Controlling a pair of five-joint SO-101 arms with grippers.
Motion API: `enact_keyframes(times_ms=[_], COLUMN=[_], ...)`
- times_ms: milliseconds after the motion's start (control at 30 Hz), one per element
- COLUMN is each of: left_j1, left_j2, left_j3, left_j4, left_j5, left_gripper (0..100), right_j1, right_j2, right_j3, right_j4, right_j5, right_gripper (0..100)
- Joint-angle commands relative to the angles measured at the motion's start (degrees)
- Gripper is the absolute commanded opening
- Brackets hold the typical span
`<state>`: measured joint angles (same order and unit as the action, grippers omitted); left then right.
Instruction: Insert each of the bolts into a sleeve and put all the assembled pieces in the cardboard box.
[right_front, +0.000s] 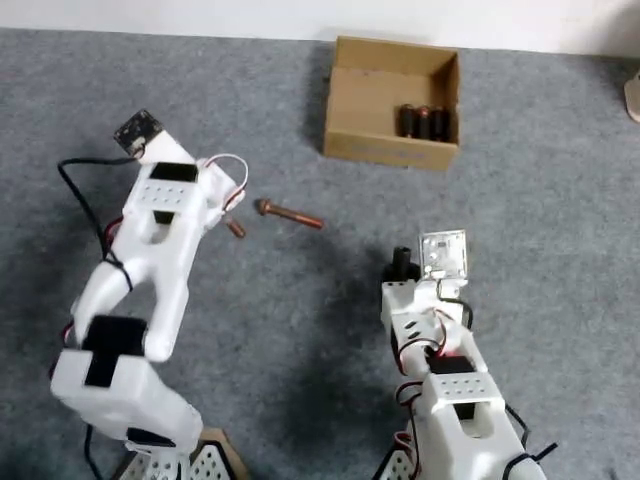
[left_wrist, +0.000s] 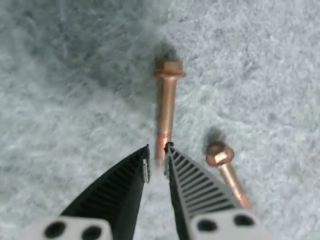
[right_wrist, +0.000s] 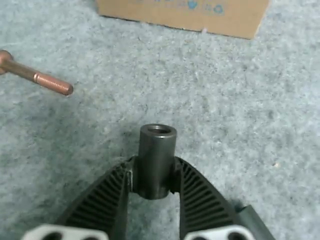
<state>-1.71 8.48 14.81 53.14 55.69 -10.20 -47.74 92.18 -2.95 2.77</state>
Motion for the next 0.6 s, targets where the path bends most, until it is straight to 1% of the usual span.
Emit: enact_keyframes(times_ms=[0,167,267,567], left_j1=[-1.89,-4.0,-4.53,-4.18], left_j2=[2.51,9.1,12.88,25.36], left_j3=[-6.99,-14.2,-19.03,-33.54], left_j4=[-0.44,0.35,4.31,13.89], left_j5=[0.35,0.09,-2.64,-2.9], left_gripper=[8,8,8,8], right_j1=[0.57,0.57,0.57,0.57], right_j2=[-1.71,-1.71,-1.71,-1.71], right_j3=[-0.4,-0.4,-0.4,-0.4], right_j4=[-1.19,-1.19,-1.19,-1.19], right_j5=[0.88,0.97,0.97,0.97], right_gripper=[0.4,0.4,0.4,0.4])
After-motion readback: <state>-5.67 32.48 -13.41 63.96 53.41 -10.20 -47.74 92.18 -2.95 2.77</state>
